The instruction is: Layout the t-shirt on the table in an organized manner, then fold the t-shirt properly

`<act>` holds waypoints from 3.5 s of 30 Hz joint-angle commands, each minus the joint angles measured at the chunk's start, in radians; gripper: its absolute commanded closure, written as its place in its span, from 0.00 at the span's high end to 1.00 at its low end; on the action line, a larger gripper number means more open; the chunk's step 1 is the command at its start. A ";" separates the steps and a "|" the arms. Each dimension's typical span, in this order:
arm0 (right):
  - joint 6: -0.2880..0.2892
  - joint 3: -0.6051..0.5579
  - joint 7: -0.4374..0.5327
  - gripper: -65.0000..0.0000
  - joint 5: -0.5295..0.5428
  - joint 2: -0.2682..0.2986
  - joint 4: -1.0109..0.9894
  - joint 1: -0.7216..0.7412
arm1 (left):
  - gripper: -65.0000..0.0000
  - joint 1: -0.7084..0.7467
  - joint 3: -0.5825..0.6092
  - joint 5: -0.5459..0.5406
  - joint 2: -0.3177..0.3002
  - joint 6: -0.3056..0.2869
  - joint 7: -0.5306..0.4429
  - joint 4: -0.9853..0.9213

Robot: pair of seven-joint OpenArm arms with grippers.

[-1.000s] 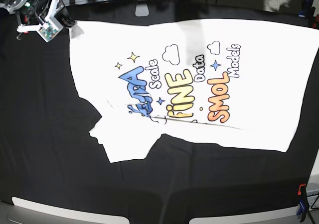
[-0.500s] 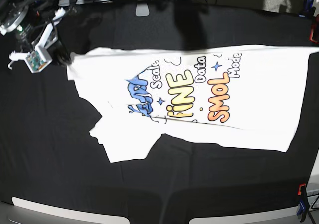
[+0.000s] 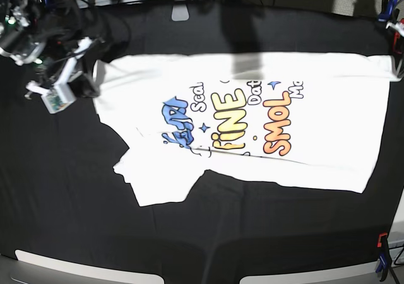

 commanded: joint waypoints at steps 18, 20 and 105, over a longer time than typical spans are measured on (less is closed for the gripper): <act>-0.203 -0.275 0.046 0.00 -0.267 0.013 -0.118 0.148 | 0.00 -0.123 0.019 -0.016 -0.023 0.050 -0.062 -0.160; -0.246 -0.271 0.046 0.00 -0.326 0.013 -0.118 0.148 | 0.00 -0.123 0.044 -0.016 -0.023 0.049 -0.062 -0.160; -0.190 -0.171 -0.197 0.37 -0.095 -0.275 -1.038 1.038 | 0.33 -1.452 0.571 0.083 0.164 0.397 -0.152 -1.489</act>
